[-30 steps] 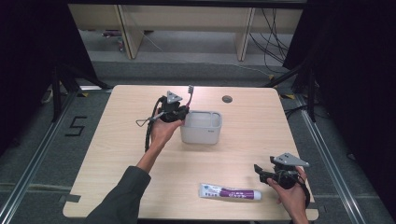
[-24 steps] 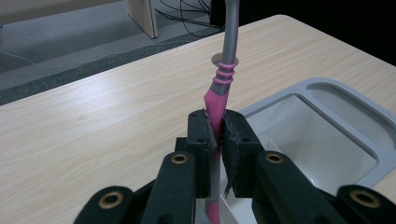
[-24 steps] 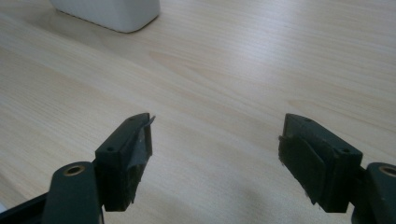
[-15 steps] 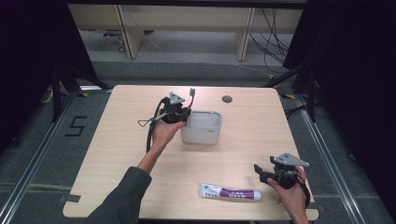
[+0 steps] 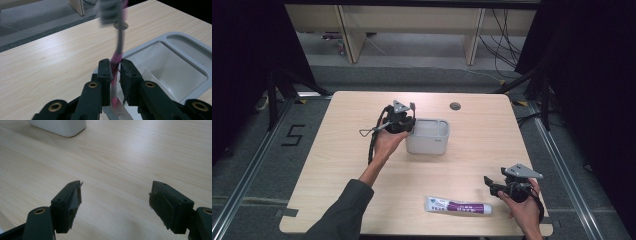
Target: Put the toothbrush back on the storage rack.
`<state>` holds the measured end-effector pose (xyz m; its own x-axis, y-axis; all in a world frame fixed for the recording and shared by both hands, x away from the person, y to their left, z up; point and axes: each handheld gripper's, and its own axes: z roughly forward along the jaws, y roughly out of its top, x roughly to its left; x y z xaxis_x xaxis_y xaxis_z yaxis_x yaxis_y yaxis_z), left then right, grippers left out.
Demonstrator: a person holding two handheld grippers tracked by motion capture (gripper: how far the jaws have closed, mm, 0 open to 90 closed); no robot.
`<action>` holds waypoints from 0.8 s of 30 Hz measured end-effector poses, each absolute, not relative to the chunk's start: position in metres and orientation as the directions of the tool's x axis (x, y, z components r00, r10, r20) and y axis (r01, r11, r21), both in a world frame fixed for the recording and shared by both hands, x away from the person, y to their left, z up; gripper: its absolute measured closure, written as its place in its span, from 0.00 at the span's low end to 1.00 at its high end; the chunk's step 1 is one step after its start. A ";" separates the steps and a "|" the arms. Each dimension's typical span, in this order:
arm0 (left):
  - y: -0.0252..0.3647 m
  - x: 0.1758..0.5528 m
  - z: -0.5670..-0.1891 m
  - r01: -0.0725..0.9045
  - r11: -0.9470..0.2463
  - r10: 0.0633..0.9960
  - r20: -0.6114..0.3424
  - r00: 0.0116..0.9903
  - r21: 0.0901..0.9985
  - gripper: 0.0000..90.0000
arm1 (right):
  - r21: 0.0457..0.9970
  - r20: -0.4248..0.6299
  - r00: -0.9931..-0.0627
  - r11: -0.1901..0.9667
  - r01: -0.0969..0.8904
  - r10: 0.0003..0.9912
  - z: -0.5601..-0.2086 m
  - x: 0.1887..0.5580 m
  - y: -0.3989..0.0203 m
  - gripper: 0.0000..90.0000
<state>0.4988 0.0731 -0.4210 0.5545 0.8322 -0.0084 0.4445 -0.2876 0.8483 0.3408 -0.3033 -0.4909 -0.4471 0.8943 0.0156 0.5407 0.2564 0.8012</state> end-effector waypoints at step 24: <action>0.083 0.473 -0.395 0.454 -0.293 0.841 0.001 0.541 0.842 0.39 | 0.804 0.014 -0.432 0.246 0.541 0.902 -0.491 0.341 -0.304 0.29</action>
<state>0.4727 0.0830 -0.3948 0.5410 0.8410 0.0010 0.4537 -0.2928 0.8417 0.3407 -0.3039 -0.4915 -0.4317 0.9019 0.0140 0.5408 0.2464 0.8042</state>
